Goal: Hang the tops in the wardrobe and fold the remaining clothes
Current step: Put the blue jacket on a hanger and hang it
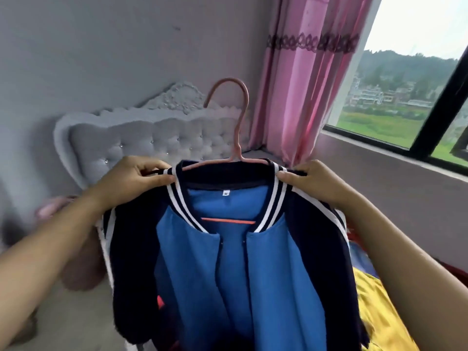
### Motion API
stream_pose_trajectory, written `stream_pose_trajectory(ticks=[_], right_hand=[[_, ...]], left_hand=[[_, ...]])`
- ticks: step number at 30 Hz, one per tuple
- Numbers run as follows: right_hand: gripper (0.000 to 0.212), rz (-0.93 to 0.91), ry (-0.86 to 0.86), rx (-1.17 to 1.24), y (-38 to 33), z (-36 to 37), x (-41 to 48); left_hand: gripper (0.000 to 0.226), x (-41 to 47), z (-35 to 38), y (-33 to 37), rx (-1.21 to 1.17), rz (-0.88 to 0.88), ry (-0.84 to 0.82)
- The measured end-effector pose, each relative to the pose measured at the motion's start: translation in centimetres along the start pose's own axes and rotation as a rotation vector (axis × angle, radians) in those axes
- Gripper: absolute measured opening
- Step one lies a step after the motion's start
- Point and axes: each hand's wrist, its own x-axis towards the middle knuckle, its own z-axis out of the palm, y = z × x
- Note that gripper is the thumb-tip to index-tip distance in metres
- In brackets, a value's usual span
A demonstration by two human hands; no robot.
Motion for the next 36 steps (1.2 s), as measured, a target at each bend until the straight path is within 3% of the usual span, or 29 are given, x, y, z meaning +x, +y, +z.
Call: stream_pose_trajectory(ticks=[4, 8, 11, 12, 25, 30, 32, 34, 36], right_hand=[[0.046, -0.197, -0.101, 0.059, -4.2, 4.6, 2.8], [0.052, -0.331, -0.191, 0.113, -10.1, 9.4, 4.7], [0.053, -0.385, -0.213, 0.158, -13.7, 12.2, 5.2], [0.054, -0.401, -0.227, 0.165, -15.0, 13.5, 5.3], [0.045, -0.741, -0.384, 0.16, -36.4, 30.2, 5.8], [0.049, -0.849, -0.519, 0.163, -43.4, 37.2, 5.2], [0.054, -0.891, -0.582, 0.128, -46.2, 39.6, 4.7], [0.048, -0.899, -0.678, 0.151, -48.5, 41.1, 4.1], [0.039, -0.934, -0.758, 0.173, -50.8, 42.7, 3.8]], left_hand=[[0.01, -5.5, -5.7, -0.5, 0.124, -0.119, 0.162], [0.025, -10.4, -11.6, -0.6, 0.355, -0.158, 0.378], [0.008, -13.5, -14.3, -0.6, 0.454, -0.175, 0.506], [0.015, -14.7, -15.4, -0.7, 0.497, -0.181, 0.557], [0.024, -30.4, -33.4, -3.2, 0.767, -0.181, 0.787], [0.029, -36.1, -38.5, -4.1, 0.734, -0.332, 0.83], [0.021, -38.6, -40.3, -4.7, 0.699, -0.387, 0.874], [0.007, -40.6, -41.7, -5.4, 0.682, -0.419, 0.956], [0.014, -42.3, -42.7, -6.1, 0.659, -0.456, 1.053]])
